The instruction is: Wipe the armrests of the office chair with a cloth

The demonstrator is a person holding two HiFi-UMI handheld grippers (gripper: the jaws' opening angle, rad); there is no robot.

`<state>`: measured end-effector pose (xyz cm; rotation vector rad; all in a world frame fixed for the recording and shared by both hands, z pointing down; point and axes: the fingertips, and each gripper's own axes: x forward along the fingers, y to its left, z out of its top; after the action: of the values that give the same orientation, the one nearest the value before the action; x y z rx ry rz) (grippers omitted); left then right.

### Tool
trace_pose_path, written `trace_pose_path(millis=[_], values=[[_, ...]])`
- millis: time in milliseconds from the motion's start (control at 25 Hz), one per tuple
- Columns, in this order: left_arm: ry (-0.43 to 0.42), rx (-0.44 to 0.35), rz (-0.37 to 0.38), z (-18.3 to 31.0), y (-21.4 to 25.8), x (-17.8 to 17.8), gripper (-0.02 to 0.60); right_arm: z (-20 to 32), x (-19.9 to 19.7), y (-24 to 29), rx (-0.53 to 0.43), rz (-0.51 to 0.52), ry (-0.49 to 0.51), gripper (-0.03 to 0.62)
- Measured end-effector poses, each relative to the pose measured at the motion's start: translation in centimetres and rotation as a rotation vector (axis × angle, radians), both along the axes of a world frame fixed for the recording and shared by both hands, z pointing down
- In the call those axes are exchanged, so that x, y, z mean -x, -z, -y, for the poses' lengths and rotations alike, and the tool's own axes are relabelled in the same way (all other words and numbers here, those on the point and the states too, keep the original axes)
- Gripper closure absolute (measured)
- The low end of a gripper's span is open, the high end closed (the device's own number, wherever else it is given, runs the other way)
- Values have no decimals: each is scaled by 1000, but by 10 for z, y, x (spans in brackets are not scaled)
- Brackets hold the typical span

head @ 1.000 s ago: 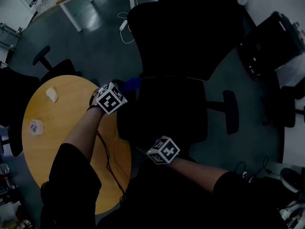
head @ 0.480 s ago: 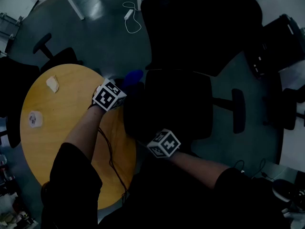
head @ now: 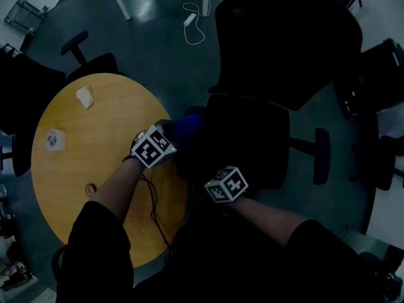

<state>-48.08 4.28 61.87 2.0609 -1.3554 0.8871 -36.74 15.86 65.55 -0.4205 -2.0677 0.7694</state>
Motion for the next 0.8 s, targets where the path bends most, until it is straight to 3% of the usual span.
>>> trace_pose_path(millis=[240, 600, 720, 800], values=[[25, 16, -62, -47, 2, -34, 457, -2, 1, -1, 25, -23, -11, 591], [97, 54, -216, -108, 1, -75, 457, -8, 6, -5, 30, -18, 7, 589], [66, 86, -263, -120, 3, -83, 456, -10, 9, -5, 24, -5, 13, 589], [24, 96, -246, -121, 10, -80, 456, -13, 10, -4, 19, 9, 25, 589]])
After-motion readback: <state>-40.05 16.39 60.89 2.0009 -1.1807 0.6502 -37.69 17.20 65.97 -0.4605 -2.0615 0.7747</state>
